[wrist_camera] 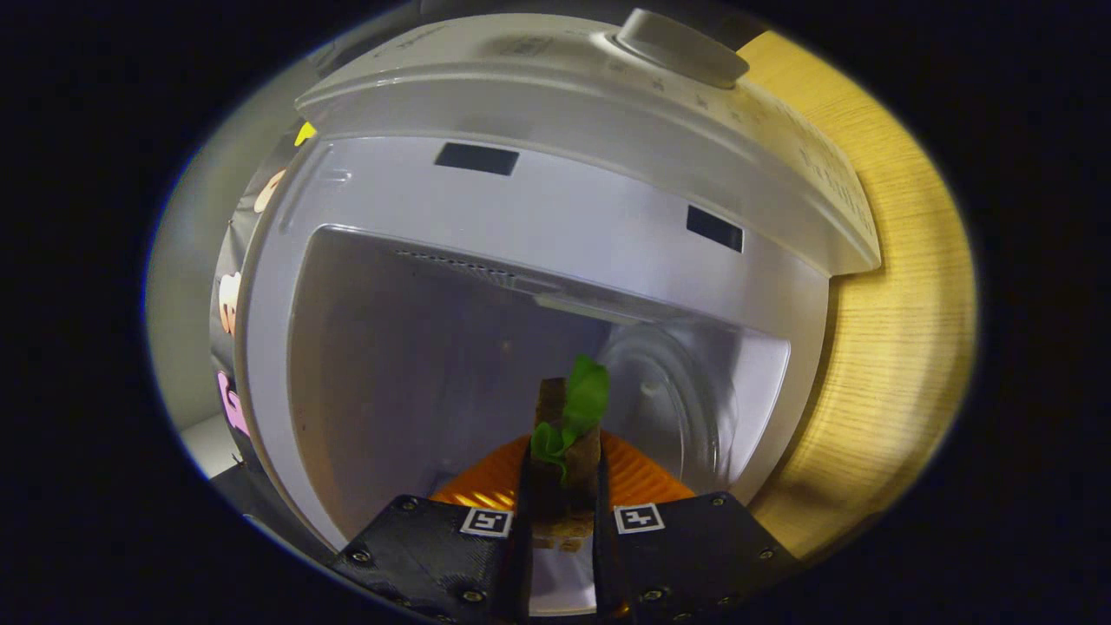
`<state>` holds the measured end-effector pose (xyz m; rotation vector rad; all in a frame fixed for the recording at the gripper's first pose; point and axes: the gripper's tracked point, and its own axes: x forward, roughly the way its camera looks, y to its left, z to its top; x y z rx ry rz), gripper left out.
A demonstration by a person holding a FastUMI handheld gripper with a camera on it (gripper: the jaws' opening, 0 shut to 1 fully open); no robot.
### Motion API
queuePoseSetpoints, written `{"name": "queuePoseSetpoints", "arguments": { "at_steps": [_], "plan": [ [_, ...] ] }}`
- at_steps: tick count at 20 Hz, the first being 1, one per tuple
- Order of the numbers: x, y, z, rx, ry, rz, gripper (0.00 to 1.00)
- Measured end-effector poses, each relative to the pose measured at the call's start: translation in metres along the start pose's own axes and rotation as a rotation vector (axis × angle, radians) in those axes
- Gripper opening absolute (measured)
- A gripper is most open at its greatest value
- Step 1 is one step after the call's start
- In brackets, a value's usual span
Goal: Open the microwave, put the food inside, and close the microwave door.
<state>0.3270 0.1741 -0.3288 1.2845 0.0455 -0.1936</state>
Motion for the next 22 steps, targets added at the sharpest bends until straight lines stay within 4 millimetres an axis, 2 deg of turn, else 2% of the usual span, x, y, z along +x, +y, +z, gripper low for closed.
{"name": "queuePoseSetpoints", "arguments": {
  "at_steps": [3, 5, 6, 9, 14, 16, 22],
  "plan": [
    [0.005, -0.010, -0.004, -0.015, -0.001, -0.032, 0.28],
    [0.004, -0.007, -0.004, -0.062, 0.011, -0.053, 0.38],
    [-0.002, -0.006, -0.002, -0.083, 0.017, -0.062, 0.45],
    [-0.010, 0.000, 0.010, -0.146, 0.000, -0.063, 0.62],
    [-0.024, 0.011, 0.030, -0.185, -0.030, -0.029, 0.62],
    [-0.033, 0.021, 0.034, -0.197, -0.033, -0.016, 0.62],
    [-0.073, 0.035, 0.038, -0.258, -0.007, 0.036, 0.62]
  ]
}}
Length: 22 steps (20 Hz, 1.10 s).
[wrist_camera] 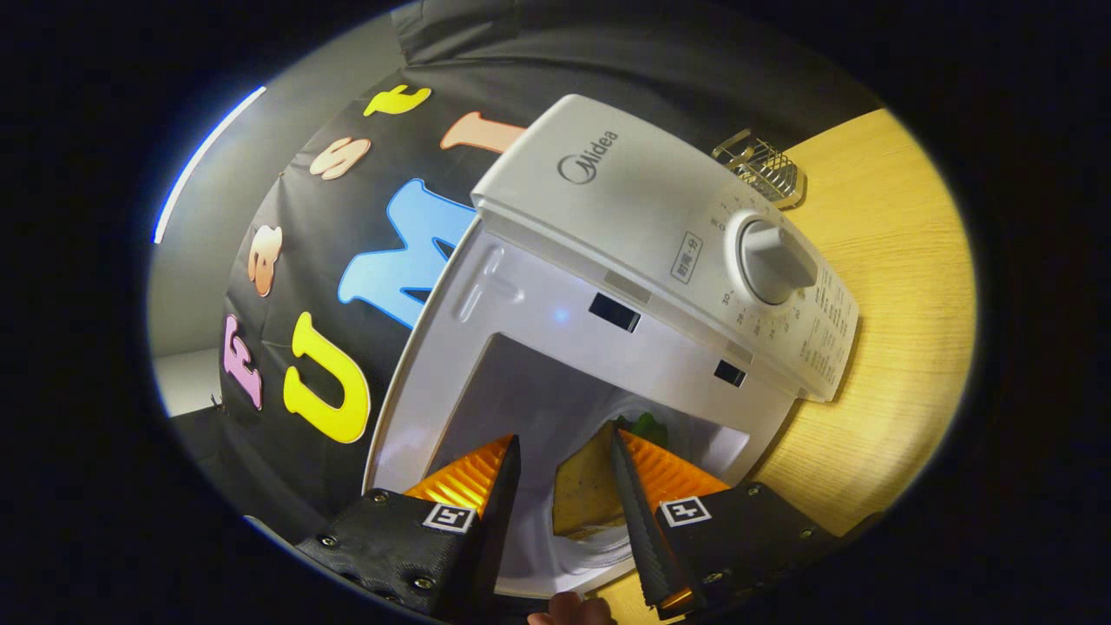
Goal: Open the microwave, put the food inside, and close the microwave door.
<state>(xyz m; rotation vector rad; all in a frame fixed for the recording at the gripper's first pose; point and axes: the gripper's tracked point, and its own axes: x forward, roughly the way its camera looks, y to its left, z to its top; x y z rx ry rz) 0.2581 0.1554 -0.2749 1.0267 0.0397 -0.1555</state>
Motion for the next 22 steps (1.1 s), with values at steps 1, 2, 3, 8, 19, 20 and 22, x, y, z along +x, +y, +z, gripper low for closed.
{"name": "queuePoseSetpoints", "arguments": {
  "at_steps": [1, 2, 3, 8, 19, 20, 22],
  "plan": [
    [-0.009, 0.001, -0.001, -0.012, 0.013, 0.007, 0.62],
    [-0.017, 0.002, 0.000, -0.033, 0.026, 0.016, 0.62],
    [-0.026, 0.001, 0.001, -0.065, 0.033, 0.017, 0.62],
    [-0.075, -0.004, 0.020, -0.298, 0.003, 0.024, 0.62],
    [-0.178, 0.006, 0.069, -0.624, -0.013, 0.123, 0.59],
    [-0.191, 0.004, 0.071, -0.667, -0.018, 0.126, 0.59],
    [-0.206, -0.002, 0.078, -0.756, -0.035, 0.120, 0.38]
  ]
}}
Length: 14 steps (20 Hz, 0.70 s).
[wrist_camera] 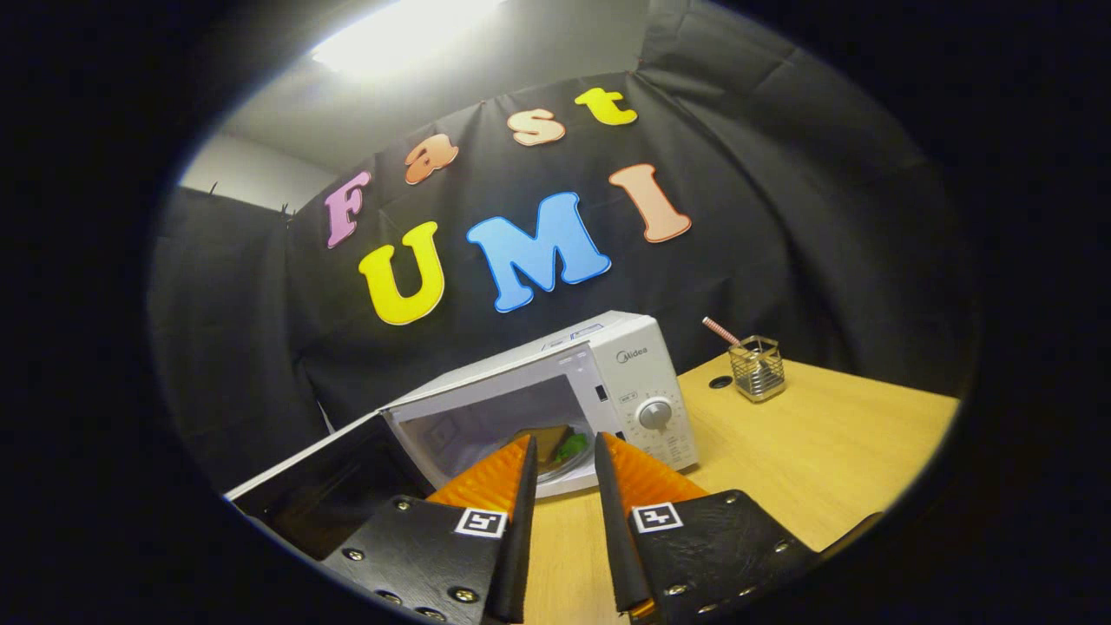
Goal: Open the microwave, put the food inside, and close the microwave door.
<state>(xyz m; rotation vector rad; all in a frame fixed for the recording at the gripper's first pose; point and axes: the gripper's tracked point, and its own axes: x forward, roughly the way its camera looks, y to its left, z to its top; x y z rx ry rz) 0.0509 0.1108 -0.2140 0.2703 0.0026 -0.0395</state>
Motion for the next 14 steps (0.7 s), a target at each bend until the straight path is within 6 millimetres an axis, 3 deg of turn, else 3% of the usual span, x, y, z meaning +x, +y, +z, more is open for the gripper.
{"name": "queuePoseSetpoints", "arguments": {
  "at_steps": [3, 5, 6, 10, 14],
  "plan": [
    [-0.024, 0.012, -0.002, -0.066, 0.019, 0.063, 0.29],
    [-0.042, 0.024, 0.000, -0.076, 0.028, 0.105, 0.30],
    [-0.049, 0.031, -0.001, -0.076, 0.028, 0.132, 0.06],
    [-0.078, 0.071, 0.007, -0.089, 0.020, 0.229, 0.10],
    [-0.113, 0.121, 0.002, -0.080, 0.060, 0.365, 0.10]
  ]
}}
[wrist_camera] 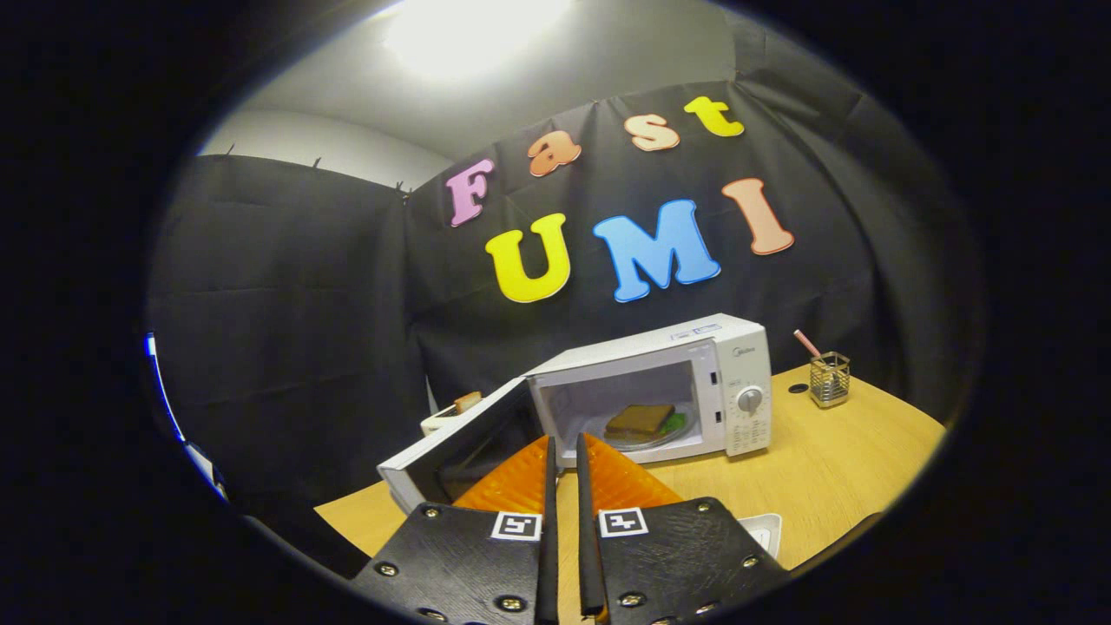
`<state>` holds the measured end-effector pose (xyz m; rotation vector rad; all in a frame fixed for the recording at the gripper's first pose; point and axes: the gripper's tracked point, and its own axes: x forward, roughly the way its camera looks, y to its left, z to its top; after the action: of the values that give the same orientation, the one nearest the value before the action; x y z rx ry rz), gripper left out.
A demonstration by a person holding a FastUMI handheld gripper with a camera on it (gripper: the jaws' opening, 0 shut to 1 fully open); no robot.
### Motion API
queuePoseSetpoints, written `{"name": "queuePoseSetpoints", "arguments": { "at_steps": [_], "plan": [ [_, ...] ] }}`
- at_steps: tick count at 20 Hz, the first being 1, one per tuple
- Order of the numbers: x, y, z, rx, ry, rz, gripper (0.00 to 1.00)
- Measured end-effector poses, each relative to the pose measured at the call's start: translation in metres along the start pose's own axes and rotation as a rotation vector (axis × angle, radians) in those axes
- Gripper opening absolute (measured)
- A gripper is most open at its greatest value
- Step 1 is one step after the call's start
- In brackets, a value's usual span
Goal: Open the microwave, put the food inside, and close the microwave door.
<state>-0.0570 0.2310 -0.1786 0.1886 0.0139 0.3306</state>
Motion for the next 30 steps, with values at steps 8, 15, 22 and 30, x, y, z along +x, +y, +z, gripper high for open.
{"name": "queuePoseSetpoints", "arguments": {
  "at_steps": [8, 15, 22, 30],
  "plan": [
    [0.000, 0.100, -0.010, -0.011, 0.040, 0.204, 0.10],
    [0.017, 0.157, -0.033, 0.043, 0.096, 0.334, 0.10],
    [0.034, 0.140, -0.050, 0.048, 0.137, 0.286, 0.03],
    [0.033, 0.068, -0.038, 0.012, 0.081, 0.167, 0.03]
  ]
}}
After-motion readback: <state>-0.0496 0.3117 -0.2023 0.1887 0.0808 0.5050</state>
